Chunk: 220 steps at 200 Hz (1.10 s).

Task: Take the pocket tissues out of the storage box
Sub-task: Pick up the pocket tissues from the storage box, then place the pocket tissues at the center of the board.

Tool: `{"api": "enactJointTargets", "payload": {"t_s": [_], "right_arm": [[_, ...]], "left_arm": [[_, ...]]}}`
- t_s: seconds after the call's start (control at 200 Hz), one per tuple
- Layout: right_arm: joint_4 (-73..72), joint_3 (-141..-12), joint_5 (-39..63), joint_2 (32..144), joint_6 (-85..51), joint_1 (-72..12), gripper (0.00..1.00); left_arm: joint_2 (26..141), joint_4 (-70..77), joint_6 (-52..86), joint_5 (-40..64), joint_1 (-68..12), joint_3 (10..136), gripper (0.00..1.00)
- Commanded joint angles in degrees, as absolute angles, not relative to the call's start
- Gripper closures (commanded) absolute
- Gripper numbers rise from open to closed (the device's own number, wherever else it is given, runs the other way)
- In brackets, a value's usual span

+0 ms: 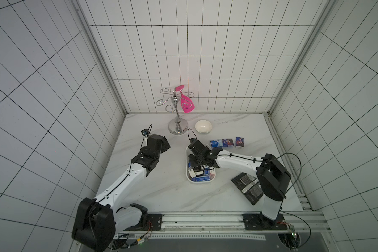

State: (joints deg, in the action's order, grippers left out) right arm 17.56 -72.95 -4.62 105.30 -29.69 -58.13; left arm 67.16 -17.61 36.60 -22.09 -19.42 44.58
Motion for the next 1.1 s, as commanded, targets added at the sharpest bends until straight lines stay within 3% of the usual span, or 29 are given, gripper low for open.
{"api": "enactJointTargets", "payload": {"t_s": [0.0,0.07,0.385,0.67,1.095], "right_arm": [[17.21,-71.88,-5.04,102.20,-29.25,-57.83,0.78],[16.85,-71.54,-5.31,100.56,-28.94,-57.83,0.84],[19.34,-70.04,-8.17,92.86,-25.98,-55.06,0.84],[20.37,-58.79,-4.64,80.26,-23.39,-37.77,0.83],[13.49,-51.44,5.29,86.18,-22.50,-30.36,0.84]], "left_arm": [[66.47,-17.23,36.11,-22.94,-19.42,45.34,0.01],[66.60,-17.23,36.22,-22.85,-19.42,45.25,0.01],[66.82,-17.75,36.37,-22.49,-19.42,45.18,0.02],[66.36,-17.75,36.17,-22.51,-19.42,45.33,0.02],[66.64,-17.75,35.79,-21.79,-19.42,45.55,0.02]]}}
